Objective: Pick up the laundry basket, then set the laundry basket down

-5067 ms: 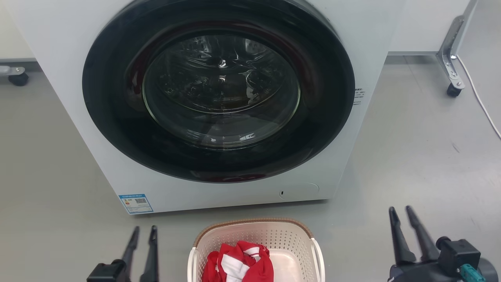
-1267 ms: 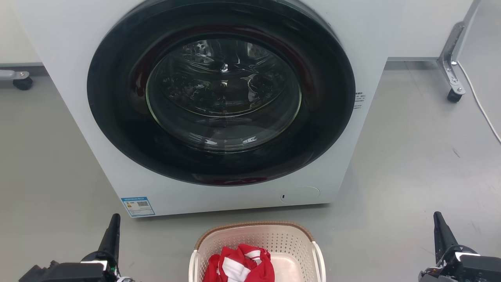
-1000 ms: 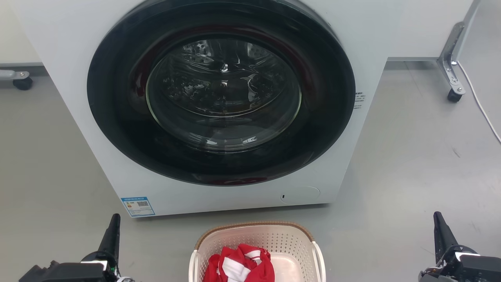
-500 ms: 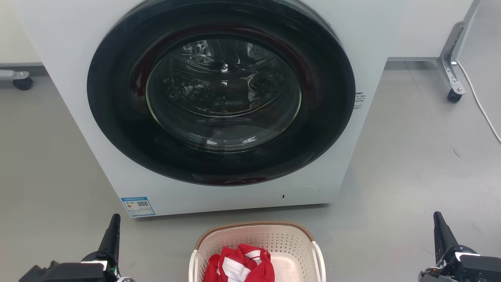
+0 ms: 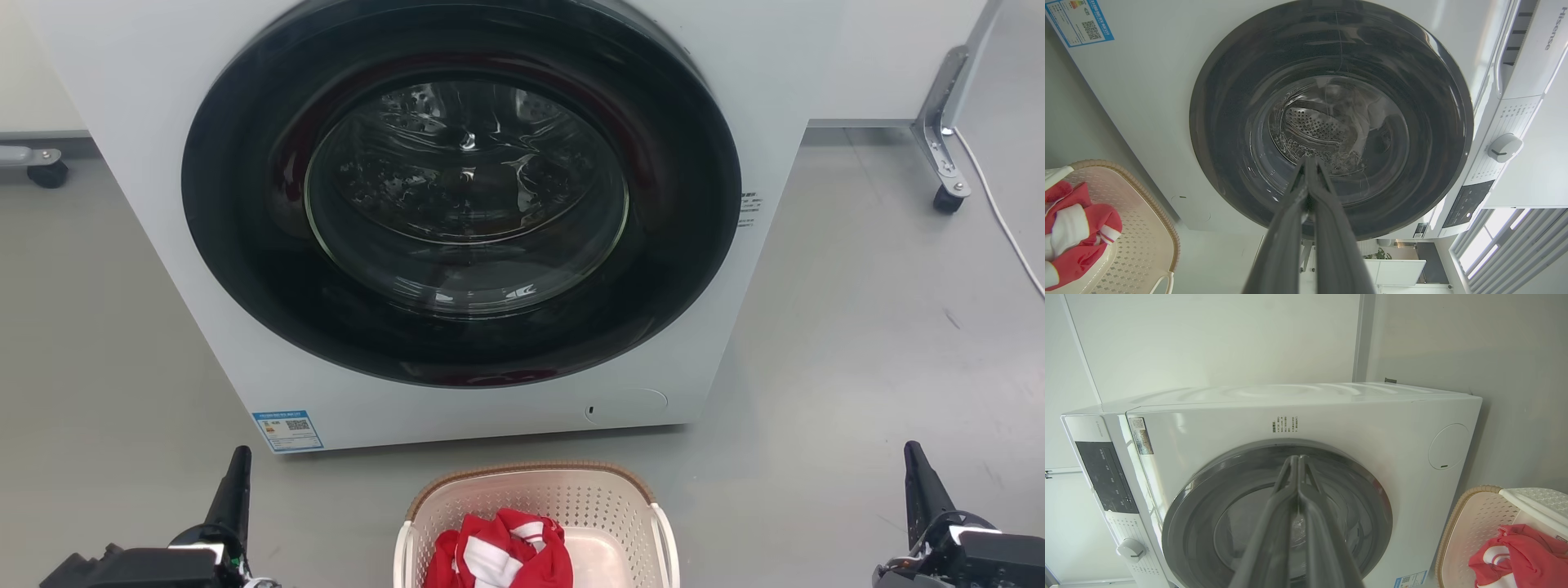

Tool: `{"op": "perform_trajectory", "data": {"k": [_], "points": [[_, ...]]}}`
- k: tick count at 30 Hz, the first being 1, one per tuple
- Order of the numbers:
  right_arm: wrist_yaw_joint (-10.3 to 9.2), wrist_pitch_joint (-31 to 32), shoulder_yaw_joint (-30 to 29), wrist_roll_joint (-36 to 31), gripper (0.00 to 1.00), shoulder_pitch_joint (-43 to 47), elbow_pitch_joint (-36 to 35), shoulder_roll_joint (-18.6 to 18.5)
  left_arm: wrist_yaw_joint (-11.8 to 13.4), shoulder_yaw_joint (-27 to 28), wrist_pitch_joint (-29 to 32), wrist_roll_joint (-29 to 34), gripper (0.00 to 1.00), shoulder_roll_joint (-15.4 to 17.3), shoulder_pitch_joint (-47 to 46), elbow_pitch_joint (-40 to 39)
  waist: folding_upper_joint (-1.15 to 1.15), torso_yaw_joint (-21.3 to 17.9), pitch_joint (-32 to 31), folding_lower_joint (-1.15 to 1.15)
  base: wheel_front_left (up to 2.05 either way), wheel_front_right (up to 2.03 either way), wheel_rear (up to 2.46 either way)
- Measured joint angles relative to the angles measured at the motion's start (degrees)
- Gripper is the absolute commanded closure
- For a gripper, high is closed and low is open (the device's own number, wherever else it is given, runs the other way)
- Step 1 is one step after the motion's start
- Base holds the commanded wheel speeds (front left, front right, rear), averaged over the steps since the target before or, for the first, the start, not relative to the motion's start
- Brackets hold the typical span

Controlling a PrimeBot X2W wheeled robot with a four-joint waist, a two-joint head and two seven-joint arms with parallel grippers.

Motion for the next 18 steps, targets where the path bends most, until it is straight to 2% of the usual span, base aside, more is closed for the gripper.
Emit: {"op": "perform_trajectory", "data": {"k": [18], "points": [[0.0, 0.0, 0.0, 0.0, 1.0, 0.0, 0.0, 0.0, 0.0, 0.0, 0.0, 0.0, 1.0, 0.0, 0.0, 0.0, 0.0, 0.0, 0.0, 0.0, 0.0, 0.0, 0.0]]}}
